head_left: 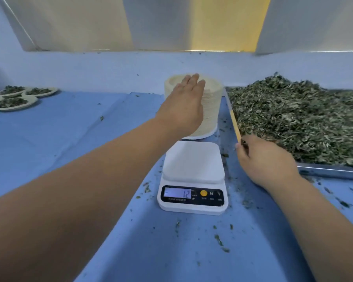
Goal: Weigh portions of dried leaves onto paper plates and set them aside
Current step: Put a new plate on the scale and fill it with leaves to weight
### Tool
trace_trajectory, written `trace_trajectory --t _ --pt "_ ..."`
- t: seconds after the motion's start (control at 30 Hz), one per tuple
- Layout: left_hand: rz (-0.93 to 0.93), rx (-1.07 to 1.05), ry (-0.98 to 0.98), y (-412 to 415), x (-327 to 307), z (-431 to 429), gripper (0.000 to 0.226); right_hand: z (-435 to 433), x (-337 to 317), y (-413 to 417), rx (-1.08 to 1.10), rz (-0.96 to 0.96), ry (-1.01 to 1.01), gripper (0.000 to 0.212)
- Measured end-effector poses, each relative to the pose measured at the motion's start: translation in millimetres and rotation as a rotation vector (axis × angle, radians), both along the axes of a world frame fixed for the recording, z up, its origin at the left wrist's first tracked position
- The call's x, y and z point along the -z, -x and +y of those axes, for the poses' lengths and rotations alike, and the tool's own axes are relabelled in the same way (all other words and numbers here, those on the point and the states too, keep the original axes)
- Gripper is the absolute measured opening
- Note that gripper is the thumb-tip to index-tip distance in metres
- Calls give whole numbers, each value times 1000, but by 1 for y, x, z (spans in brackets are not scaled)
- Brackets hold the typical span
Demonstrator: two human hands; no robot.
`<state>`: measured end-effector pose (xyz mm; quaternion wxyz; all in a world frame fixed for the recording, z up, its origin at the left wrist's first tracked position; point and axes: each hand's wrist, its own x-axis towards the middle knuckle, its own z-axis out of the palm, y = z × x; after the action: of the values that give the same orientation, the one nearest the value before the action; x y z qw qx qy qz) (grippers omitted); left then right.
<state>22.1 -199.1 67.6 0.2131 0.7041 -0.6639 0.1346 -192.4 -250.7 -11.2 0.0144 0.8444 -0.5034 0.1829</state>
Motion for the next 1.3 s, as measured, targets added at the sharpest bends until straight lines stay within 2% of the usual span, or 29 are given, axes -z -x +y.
trace_trajectory --t 0.07,0.13,0.3,0.47,0.73,0.83,0.93,1.03,1.17,1.3 --pt "-48 -22 -37 2 -7 -14 56 1 2 -2 48 117 11 45" --pt "-101 -73 -60 2 -9 -22 45 1 6 -4 58 145 51 47" --pt "-245 -132 -90 0 -18 -31 34 -1 12 -5 66 109 113 43" --pt "-273 -95 -91 -4 -26 -26 34 -2 16 -10 91 90 163 43" --pt "-608 -54 -162 -12 -37 -24 21 -2 18 -10 89 84 213 44" --pt "-682 -4 -159 -12 -37 -25 28 -3 19 -10 84 79 220 45" --pt "-764 74 -136 -8 -35 -25 52 -4 21 -10 78 79 224 45" --pt "-715 56 -83 -6 -41 -23 60 -5 21 -10 75 73 228 46" --pt "-567 18 56 -6 -43 -19 48 -6 22 -10 78 64 216 45" --pt "-164 -147 169 -10 -38 -15 36 -7 21 -10 79 59 190 45"
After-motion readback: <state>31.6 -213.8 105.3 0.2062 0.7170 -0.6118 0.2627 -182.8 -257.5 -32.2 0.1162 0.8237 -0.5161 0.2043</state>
